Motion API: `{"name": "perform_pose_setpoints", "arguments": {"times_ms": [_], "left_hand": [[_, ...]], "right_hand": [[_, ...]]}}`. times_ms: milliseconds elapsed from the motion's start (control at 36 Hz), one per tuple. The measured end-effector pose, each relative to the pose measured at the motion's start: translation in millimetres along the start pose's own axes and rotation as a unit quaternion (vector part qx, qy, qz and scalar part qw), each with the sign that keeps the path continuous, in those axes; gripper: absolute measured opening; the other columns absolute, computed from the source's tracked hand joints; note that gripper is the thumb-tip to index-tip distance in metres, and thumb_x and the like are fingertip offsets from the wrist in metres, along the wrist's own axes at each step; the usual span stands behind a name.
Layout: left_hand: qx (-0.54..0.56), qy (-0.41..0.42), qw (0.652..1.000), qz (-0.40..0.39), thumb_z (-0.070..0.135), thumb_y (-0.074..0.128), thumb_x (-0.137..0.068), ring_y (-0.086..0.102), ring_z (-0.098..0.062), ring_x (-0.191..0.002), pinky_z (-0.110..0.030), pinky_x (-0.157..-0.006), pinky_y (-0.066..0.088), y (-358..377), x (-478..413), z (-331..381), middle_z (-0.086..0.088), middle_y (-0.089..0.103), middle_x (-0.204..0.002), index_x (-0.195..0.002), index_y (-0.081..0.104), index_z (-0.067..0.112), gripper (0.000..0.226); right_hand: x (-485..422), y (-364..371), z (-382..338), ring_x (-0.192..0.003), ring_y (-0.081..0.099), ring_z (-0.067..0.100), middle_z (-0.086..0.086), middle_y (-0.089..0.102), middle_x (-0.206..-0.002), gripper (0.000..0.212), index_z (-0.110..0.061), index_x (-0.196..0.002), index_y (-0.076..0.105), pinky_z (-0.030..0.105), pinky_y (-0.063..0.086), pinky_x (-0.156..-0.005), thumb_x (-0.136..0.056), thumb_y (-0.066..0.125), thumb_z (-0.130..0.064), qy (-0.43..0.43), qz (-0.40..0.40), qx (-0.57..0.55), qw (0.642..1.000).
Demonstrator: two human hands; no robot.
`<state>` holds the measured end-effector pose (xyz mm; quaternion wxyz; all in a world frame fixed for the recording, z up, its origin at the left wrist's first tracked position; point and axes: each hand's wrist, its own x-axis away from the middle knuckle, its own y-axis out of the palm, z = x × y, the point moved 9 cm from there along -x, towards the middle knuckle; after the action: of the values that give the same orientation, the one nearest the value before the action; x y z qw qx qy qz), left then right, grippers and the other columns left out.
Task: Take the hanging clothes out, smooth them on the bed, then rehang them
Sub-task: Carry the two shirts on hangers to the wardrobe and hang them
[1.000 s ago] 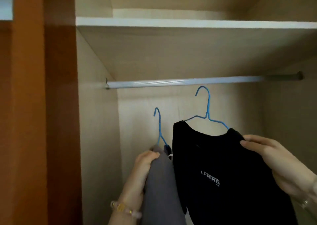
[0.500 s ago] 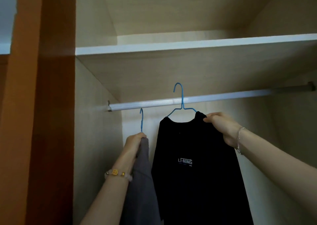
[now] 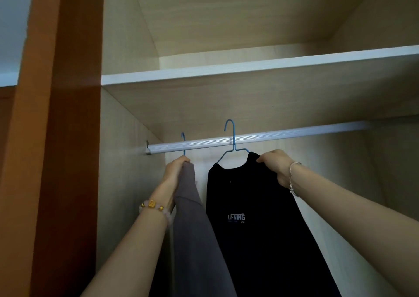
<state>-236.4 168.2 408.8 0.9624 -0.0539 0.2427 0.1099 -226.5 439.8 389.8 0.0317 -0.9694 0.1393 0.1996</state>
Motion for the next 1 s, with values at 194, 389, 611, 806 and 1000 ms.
{"name": "perform_pose_setpoints", "arguments": {"times_ms": [194,389,611,806,1000], "left_hand": [[0.103,0.016,0.994,-0.014,0.004,0.046,-0.094,0.044,-0.017,-0.057,-0.010,-0.028,0.037,0.6,39.5,0.1,-0.009,0.045,-0.068,-0.068,0.050,0.008,0.027],[0.049,0.005,0.999,-0.022,0.008,0.046,-0.094,0.048,-0.014,-0.063,-0.025,-0.060,0.042,2.3,58.3,-47.4,-0.002,0.052,-0.072,-0.071,0.051,0.015,0.025],[0.012,-0.017,1.000,0.017,0.010,0.047,-0.095,0.041,-0.011,-0.060,-0.009,-0.039,0.035,-2.0,65.5,-51.7,-0.005,0.045,-0.068,-0.065,0.047,0.009,0.030],[0.063,0.065,0.996,-0.004,0.024,0.060,-0.089,0.058,-0.009,-0.090,-0.022,-0.070,0.044,12.1,109.3,-67.7,0.000,0.058,-0.105,-0.113,0.054,0.016,0.026],[-0.002,0.100,0.995,-0.031,0.017,0.056,-0.091,0.055,-0.006,-0.106,-0.031,-0.095,0.048,19.7,155.4,-109.2,0.010,0.055,-0.117,-0.130,0.044,0.030,0.043]], "right_hand": [[1.7,2.3,39.2,-0.055,0.053,0.024,0.014,0.055,-0.072,0.018,0.003,-0.106,0.054,0.020,0.045,-0.040,-0.090,0.049,-0.002,0.044,-0.005,0.013,0.999],[2.0,1.2,42.2,-0.054,0.054,0.023,0.014,0.057,-0.072,0.015,0.002,-0.100,0.057,0.023,0.045,-0.047,-0.090,0.050,-0.005,0.043,-0.025,0.047,0.998],[17.2,0.2,55.6,-0.056,0.057,0.022,0.014,0.062,-0.077,0.018,-0.003,-0.089,0.066,0.026,0.049,-0.056,-0.091,0.051,-0.012,0.003,-0.048,0.031,0.998],[41.6,-4.3,85.3,-0.049,0.062,0.018,0.013,0.066,-0.077,0.029,-0.003,-0.094,0.068,0.023,0.052,-0.050,-0.092,0.056,-0.029,0.020,-0.051,-0.020,0.998],[74.5,-11.7,108.1,-0.056,0.069,0.011,0.008,0.070,-0.086,0.013,-0.008,-0.101,0.064,0.019,0.053,-0.049,-0.089,0.061,-0.013,0.002,-0.041,-0.021,0.999]]}}
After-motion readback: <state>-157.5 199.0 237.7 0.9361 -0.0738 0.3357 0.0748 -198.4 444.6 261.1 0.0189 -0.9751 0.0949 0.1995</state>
